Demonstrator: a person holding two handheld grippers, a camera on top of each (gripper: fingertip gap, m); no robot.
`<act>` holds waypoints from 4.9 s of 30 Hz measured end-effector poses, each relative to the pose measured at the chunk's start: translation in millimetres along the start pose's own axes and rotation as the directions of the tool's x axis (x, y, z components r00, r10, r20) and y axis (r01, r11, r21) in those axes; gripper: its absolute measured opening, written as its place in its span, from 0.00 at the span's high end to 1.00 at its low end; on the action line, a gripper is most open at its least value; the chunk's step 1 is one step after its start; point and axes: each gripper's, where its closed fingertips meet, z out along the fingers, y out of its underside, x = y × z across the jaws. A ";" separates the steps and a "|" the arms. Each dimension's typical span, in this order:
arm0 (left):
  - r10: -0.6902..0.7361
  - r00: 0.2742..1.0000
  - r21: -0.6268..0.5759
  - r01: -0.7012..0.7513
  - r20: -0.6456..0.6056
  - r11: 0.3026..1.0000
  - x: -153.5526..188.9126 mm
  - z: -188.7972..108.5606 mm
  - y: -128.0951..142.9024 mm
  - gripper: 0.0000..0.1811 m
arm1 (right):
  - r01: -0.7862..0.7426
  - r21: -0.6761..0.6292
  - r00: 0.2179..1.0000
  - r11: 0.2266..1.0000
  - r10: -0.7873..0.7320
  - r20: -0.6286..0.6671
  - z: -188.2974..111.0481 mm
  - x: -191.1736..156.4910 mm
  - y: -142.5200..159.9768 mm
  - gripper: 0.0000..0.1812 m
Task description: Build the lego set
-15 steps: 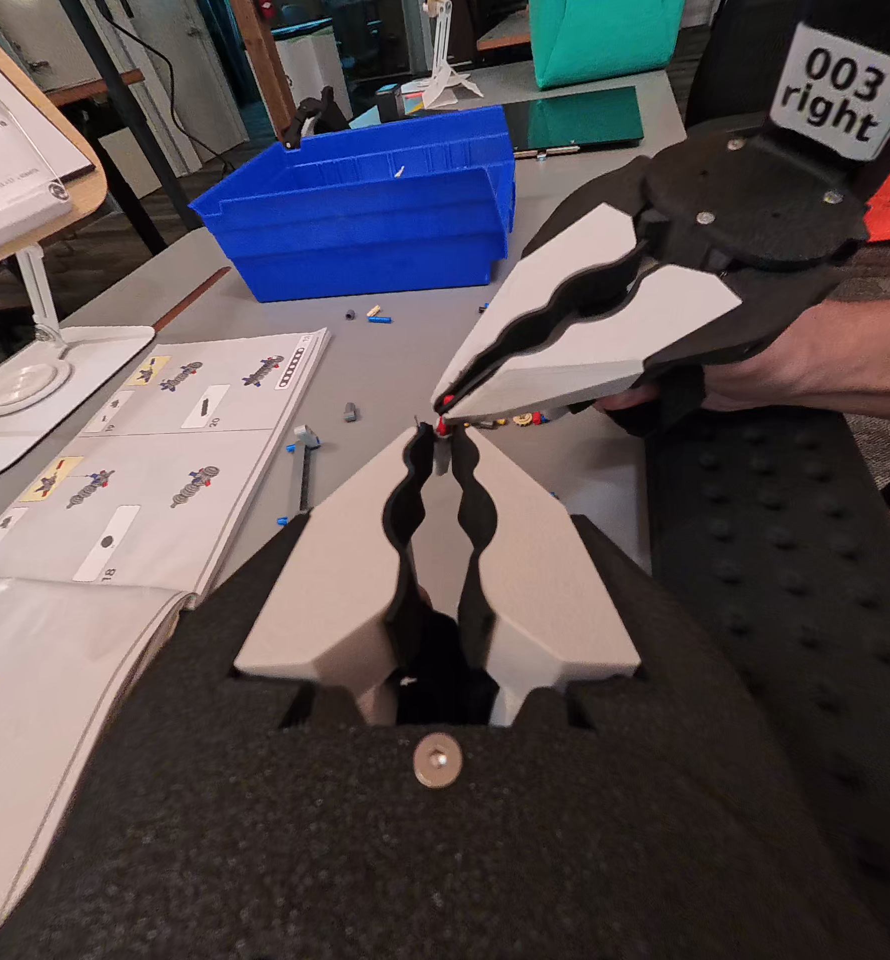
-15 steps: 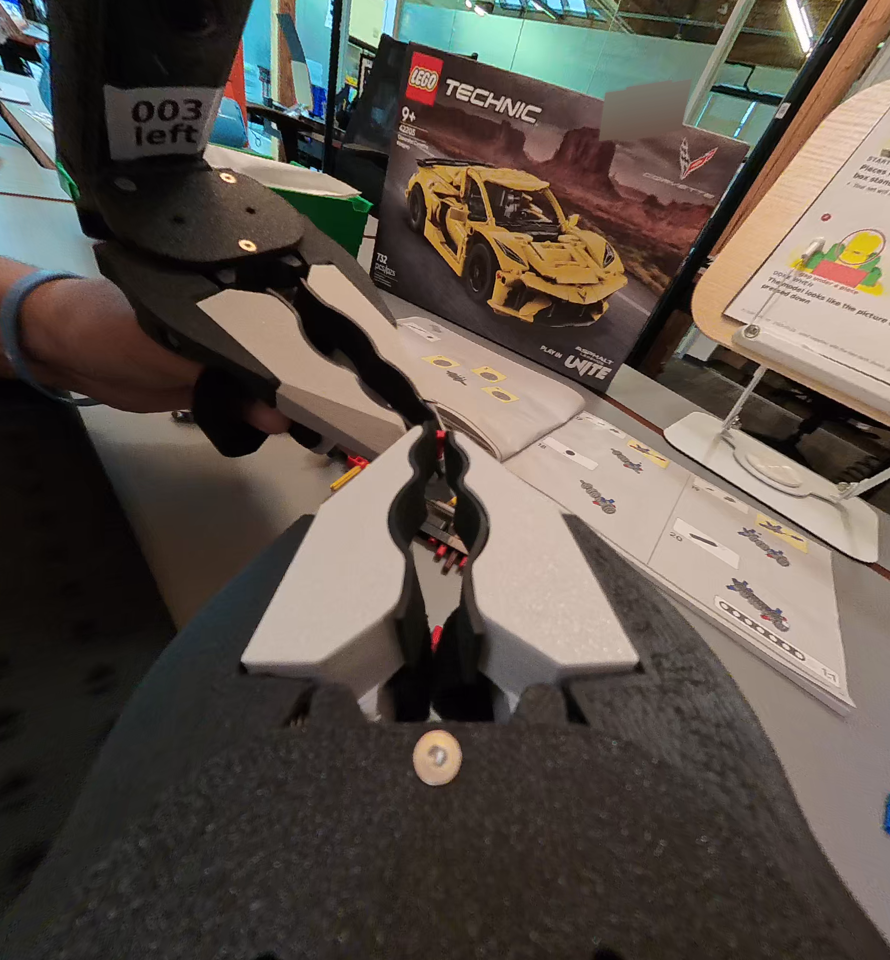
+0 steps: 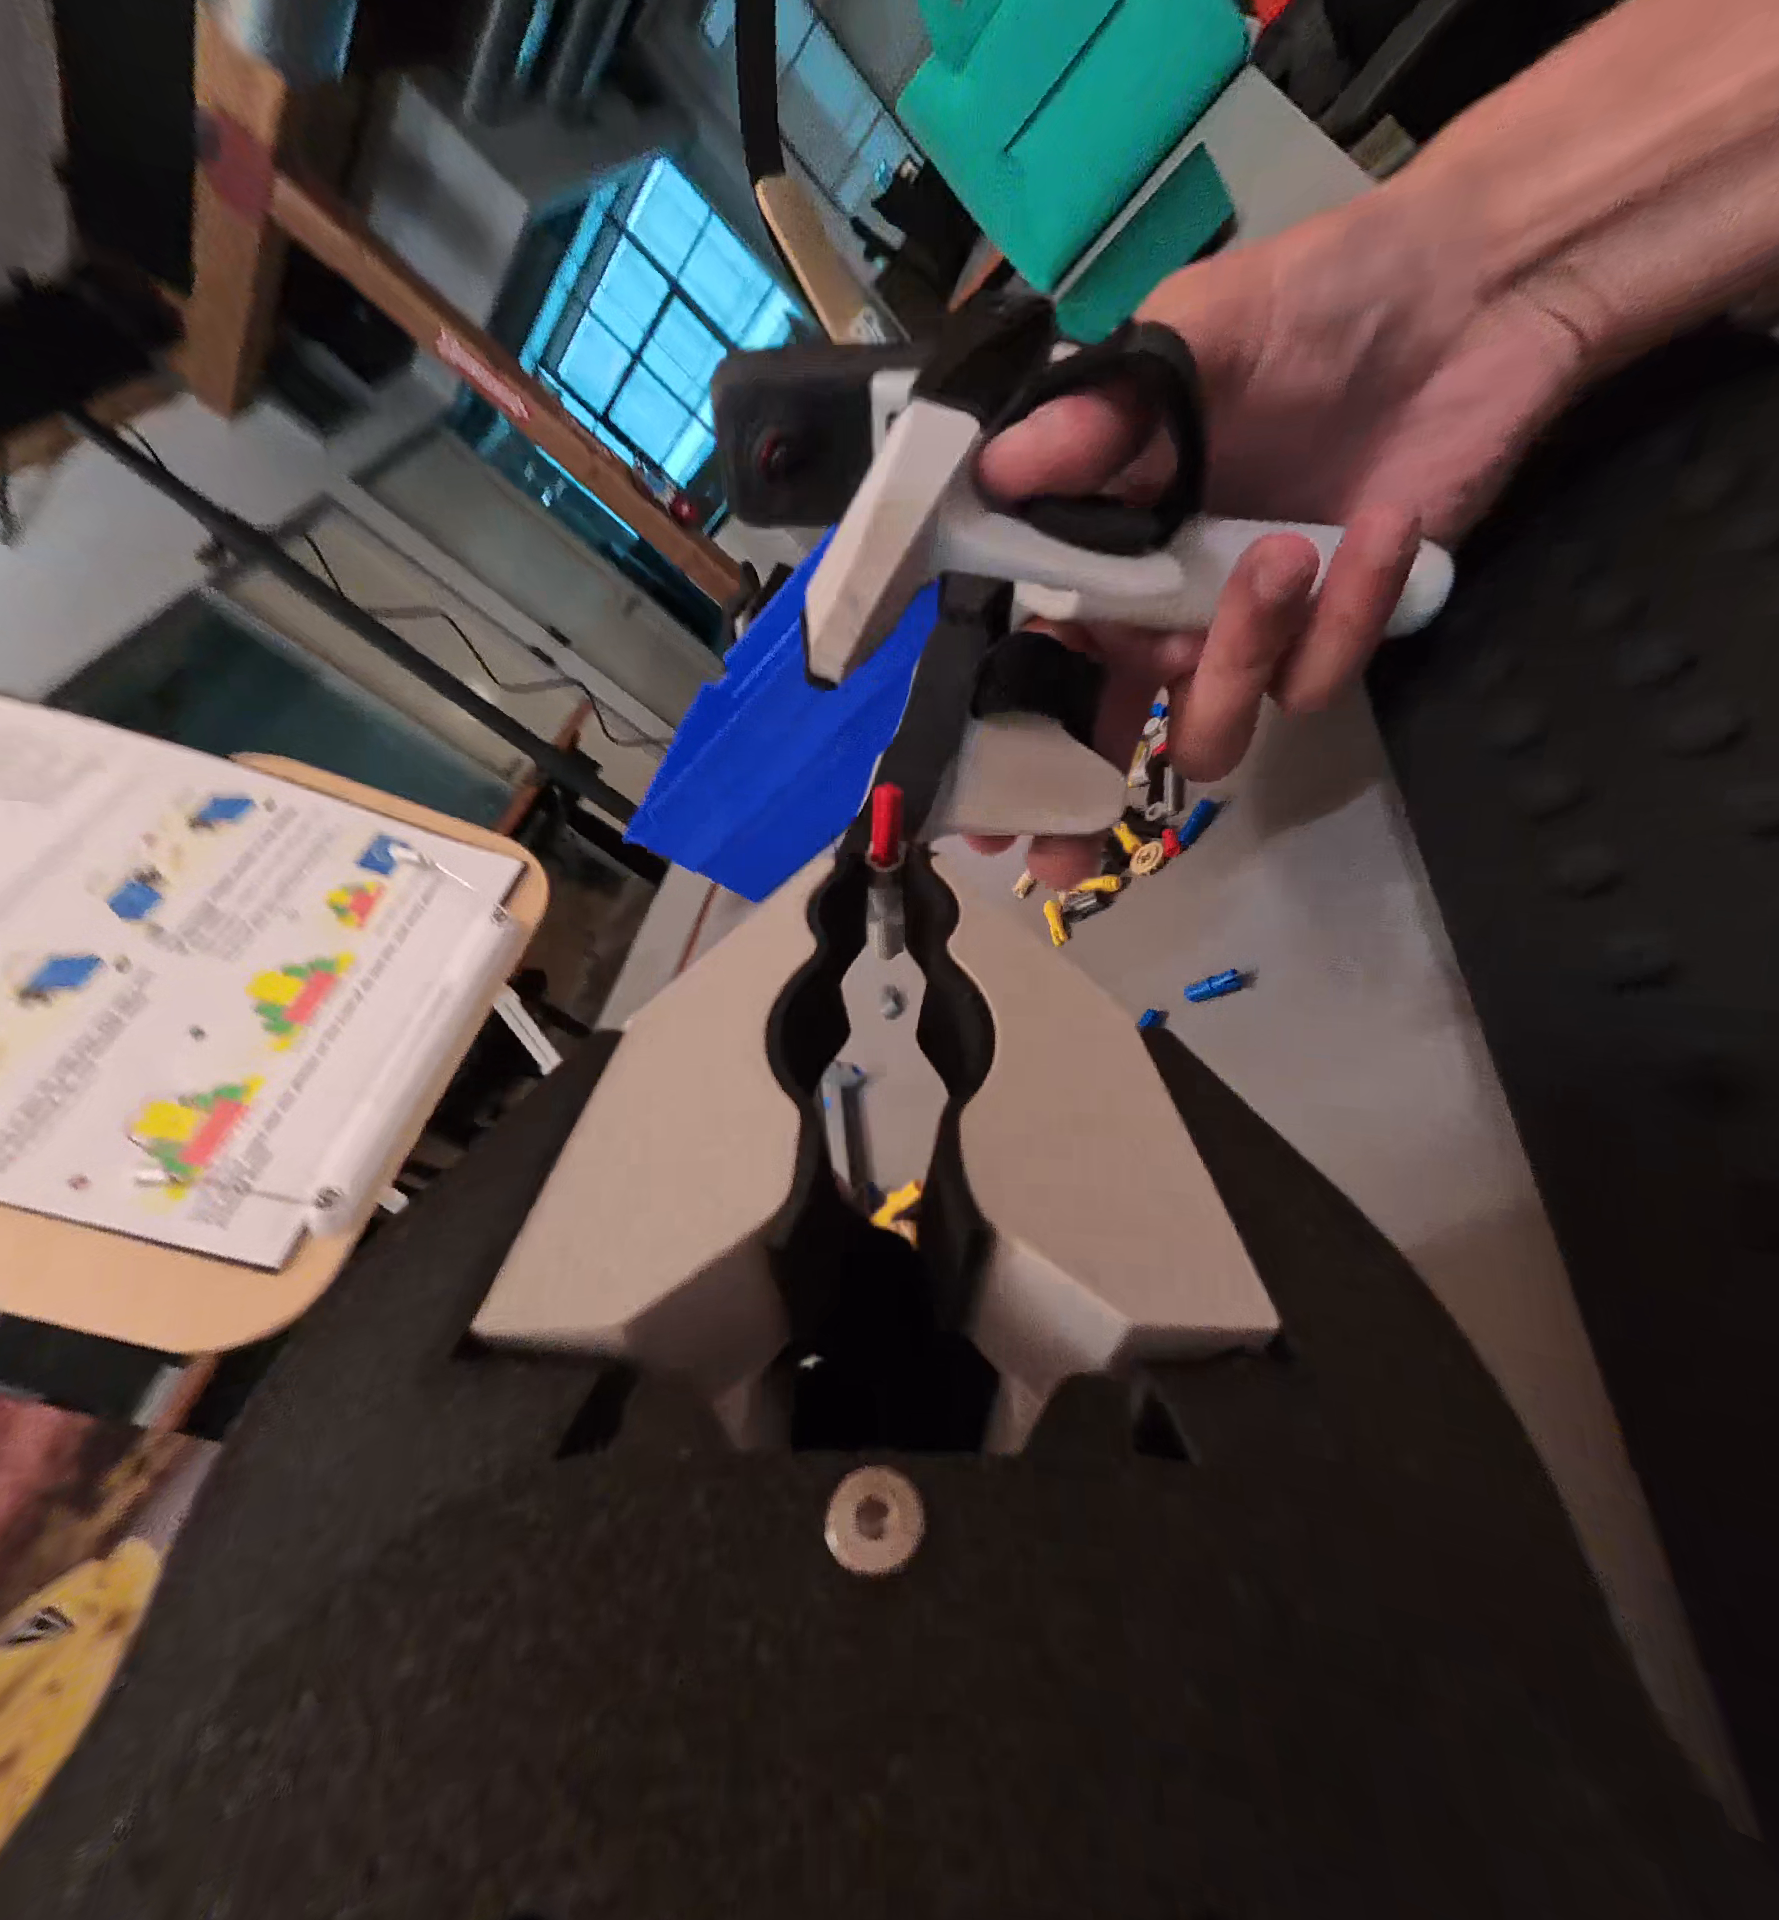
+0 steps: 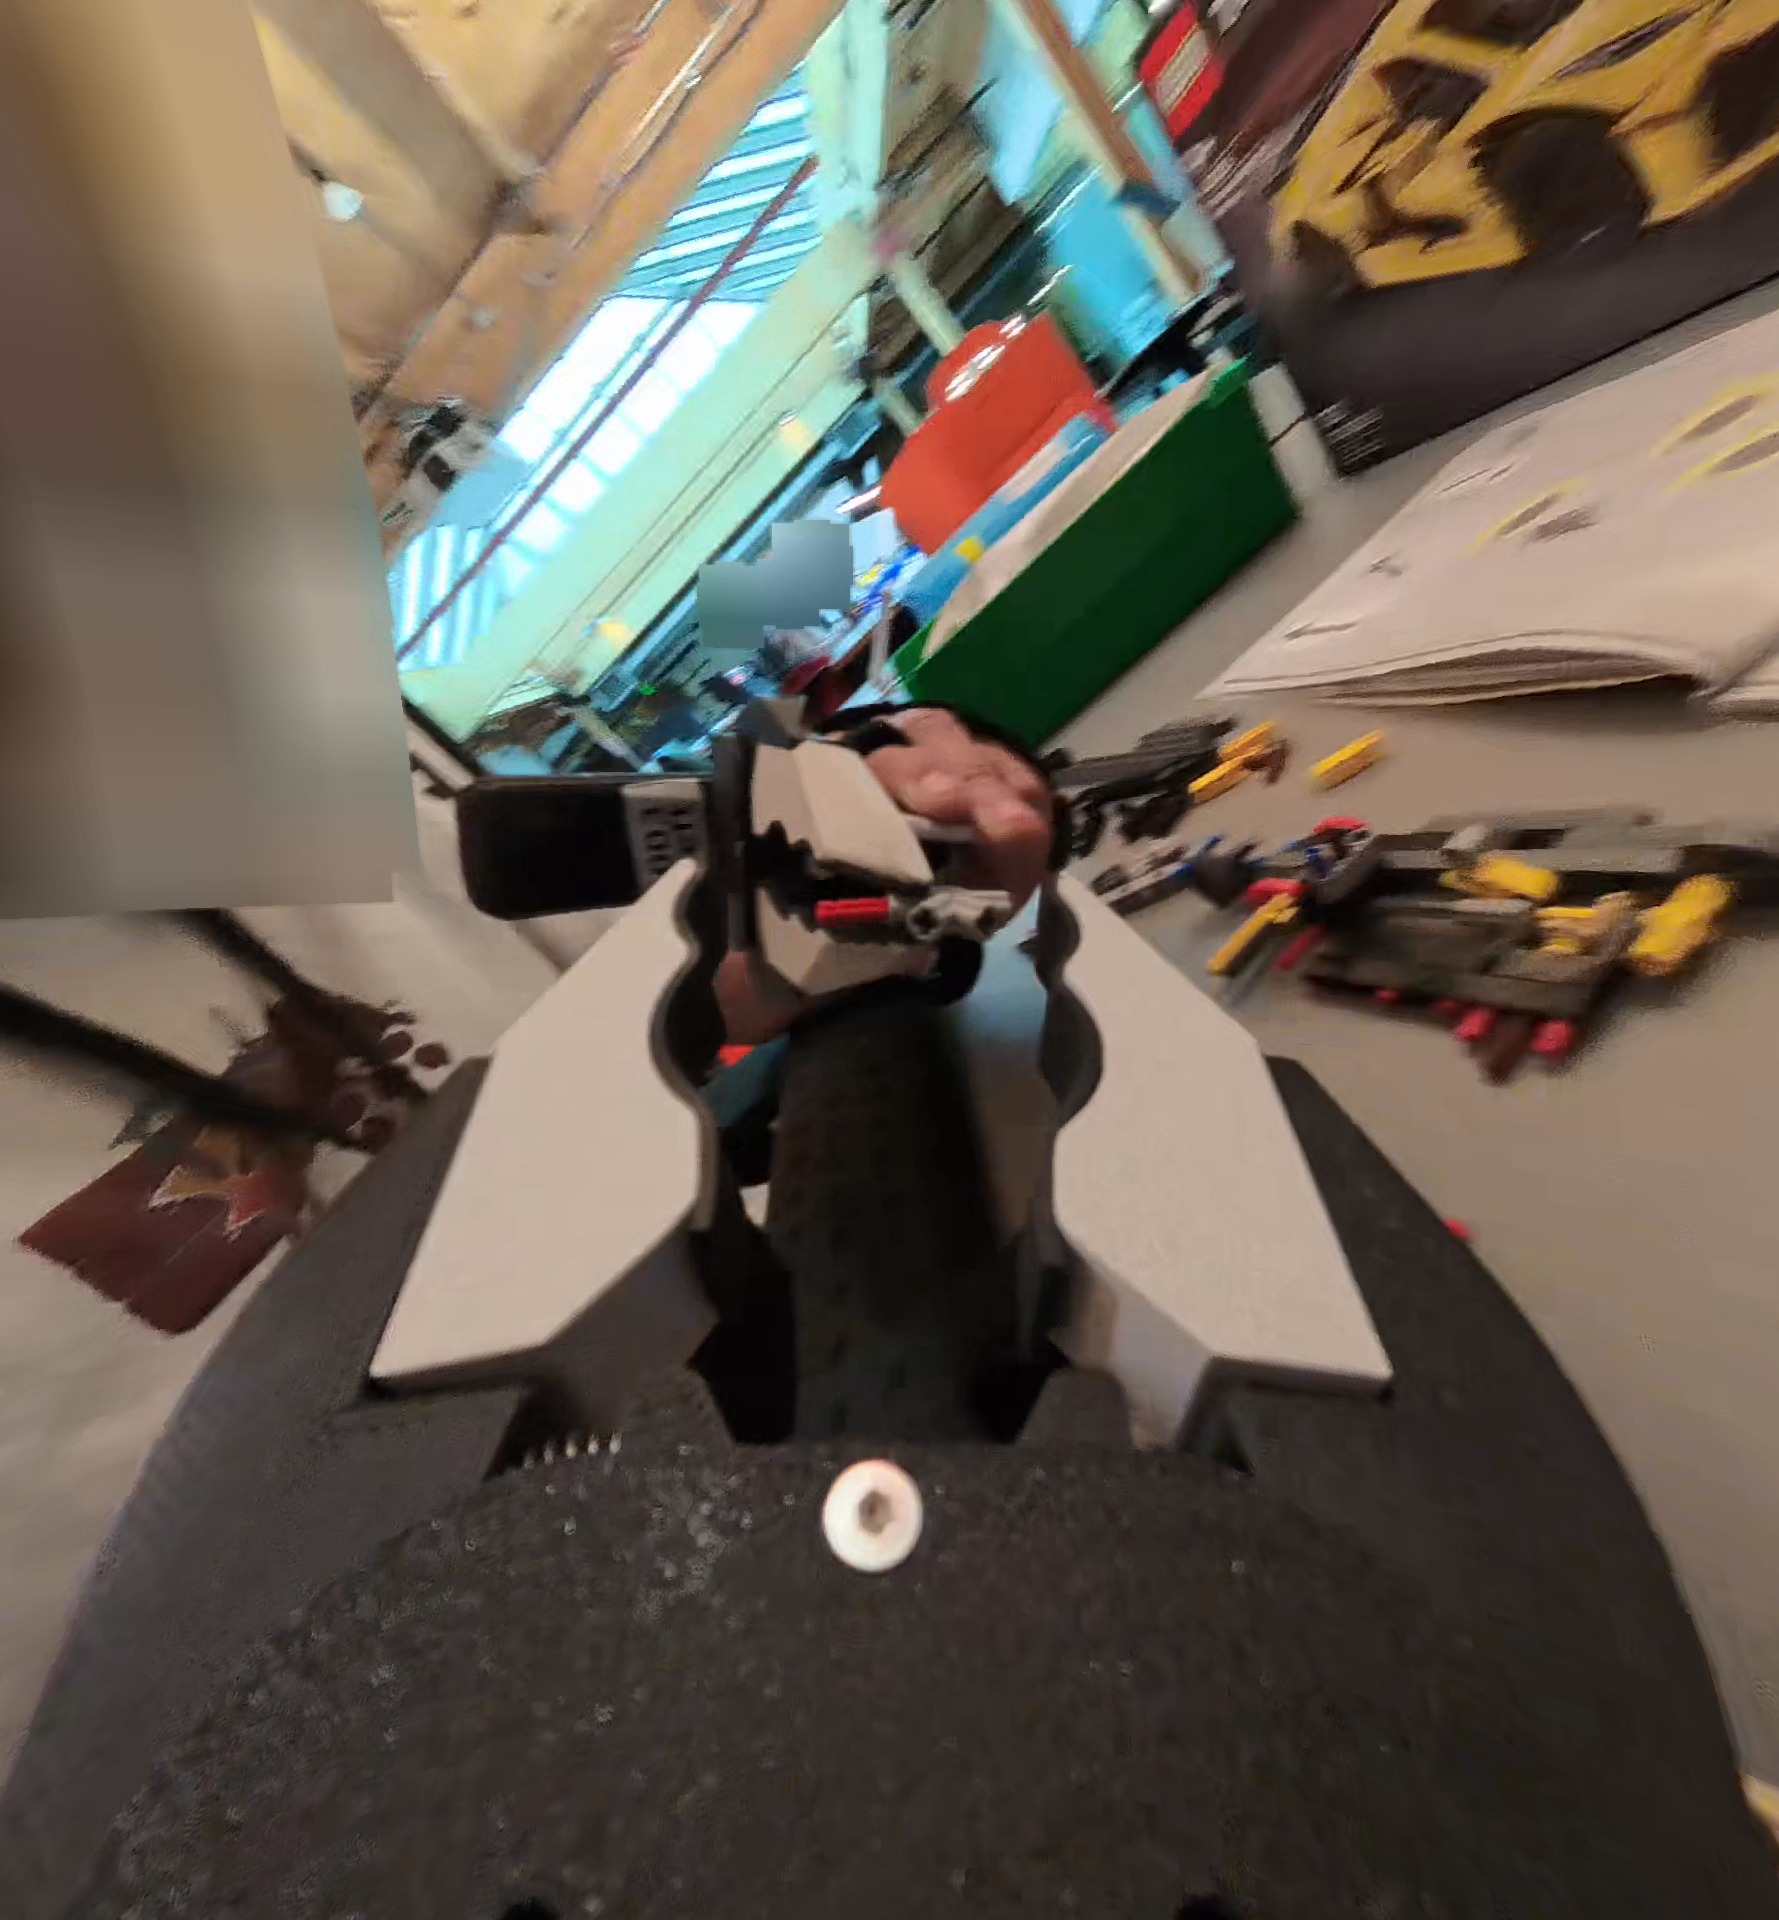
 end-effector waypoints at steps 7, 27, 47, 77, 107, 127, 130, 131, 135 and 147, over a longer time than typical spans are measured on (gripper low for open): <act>0.079 0.997 0.074 -0.080 0.016 0.994 5.7 -3.4 -16.0 0.97 | 0.065 -0.069 0.996 0.995 -0.061 0.061 6.5 -10.5 18.2 0.78; 0.090 0.996 0.062 -0.090 -0.009 0.994 10.6 -1.4 -13.4 0.97 | 0.041 -0.070 0.998 0.997 -0.037 0.058 6.7 -5.2 20.2 0.82; -0.340 0.936 -0.114 0.330 -0.088 0.937 -1.8 6.6 34.3 0.97 | -0.007 0.024 0.971 1.000 0.013 -0.237 -3.9 46.6 1.8 0.89; -0.190 0.981 -0.250 0.173 -0.045 0.953 1.9 10.4 58.0 0.97 | 0.260 -0.311 0.823 0.914 -0.378 -0.423 4.3 48.8 14.3 0.94; 0.086 0.996 -0.355 -0.086 -0.014 0.931 6.5 16.0 66.3 0.97 | 0.138 -0.240 0.816 0.961 -0.247 -0.523 1.8 71.7 20.6 0.88; 0.091 0.996 -0.379 -0.091 -0.018 0.921 7.0 15.6 70.8 0.97 | 0.146 -0.238 0.834 0.960 -0.249 -0.492 2.6 69.8 22.3 0.95; 0.088 0.996 -0.398 -0.086 -0.015 0.913 6.6 16.8 74.0 0.97 | 0.163 -0.255 0.815 0.953 -0.276 -0.509 2.2 70.2 22.4 0.98; 0.090 0.996 -0.405 -0.089 -0.018 0.910 7.3 16.9 75.6 0.97 | 0.168 -0.269 0.804 0.948 -0.289 -0.519 2.1 71.4 23.4 0.98; 0.090 0.996 -0.400 -0.092 -0.022 0.912 7.9 16.2 76.0 0.97 | 0.183 -0.289 0.795 0.940 -0.314 -0.519 2.8 71.3 24.2 0.99; 0.139 0.990 -0.394 -0.132 -0.012 0.910 5.0 14.3 75.5 0.97 | 0.298 -0.466 0.607 0.833 -0.542 -0.581 -2.9 72.3 17.0 0.99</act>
